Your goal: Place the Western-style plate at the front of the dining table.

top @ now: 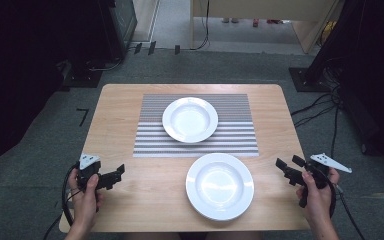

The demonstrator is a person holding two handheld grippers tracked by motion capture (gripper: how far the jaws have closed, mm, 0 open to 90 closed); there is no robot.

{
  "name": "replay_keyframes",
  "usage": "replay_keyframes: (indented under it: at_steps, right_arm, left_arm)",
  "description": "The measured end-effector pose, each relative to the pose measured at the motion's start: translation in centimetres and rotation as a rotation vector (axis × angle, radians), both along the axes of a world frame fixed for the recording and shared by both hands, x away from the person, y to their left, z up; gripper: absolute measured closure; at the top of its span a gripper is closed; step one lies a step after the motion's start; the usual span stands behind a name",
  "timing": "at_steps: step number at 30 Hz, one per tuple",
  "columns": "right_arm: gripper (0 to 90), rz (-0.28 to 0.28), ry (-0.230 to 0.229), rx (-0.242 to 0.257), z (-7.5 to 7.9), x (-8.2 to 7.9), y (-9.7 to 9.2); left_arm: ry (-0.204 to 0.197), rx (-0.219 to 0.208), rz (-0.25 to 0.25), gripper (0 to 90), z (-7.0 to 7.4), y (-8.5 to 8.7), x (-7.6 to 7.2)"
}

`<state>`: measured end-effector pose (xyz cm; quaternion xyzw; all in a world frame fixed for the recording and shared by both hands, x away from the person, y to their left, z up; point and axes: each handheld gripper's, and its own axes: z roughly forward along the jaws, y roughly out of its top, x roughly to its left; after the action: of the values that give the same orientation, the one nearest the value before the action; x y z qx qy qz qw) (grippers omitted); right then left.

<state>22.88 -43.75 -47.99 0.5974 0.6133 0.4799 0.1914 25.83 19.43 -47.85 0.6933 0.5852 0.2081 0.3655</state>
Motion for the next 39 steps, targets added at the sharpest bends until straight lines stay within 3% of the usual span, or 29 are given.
replay_keyframes:
  at_steps: [13, 24, 30, 39]
  right_arm:
    - [21.1, -0.048, 0.028, -0.033, -1.5, -2.5, -2.1]
    - [21.2, -0.063, 0.079, -0.061, -3.1, -4.1, -2.8]
    - [21.2, -0.07, 0.104, -0.081, -3.8, -4.6, -3.0]
    - [21.1, -0.061, 0.137, -0.139, -4.5, -4.7, -2.4]
  left_arm:
    - [0.026, 0.05, 0.041, 9.1, -1.3, 2.5, -1.7]
    - [0.048, 0.089, 0.067, 9.1, -2.7, 3.9, -3.0]
    - [0.057, 0.101, 0.068, 9.1, -3.2, 4.1, -3.4]
    - [0.053, 0.157, 0.065, 9.1, -3.7, 3.3, -3.4]
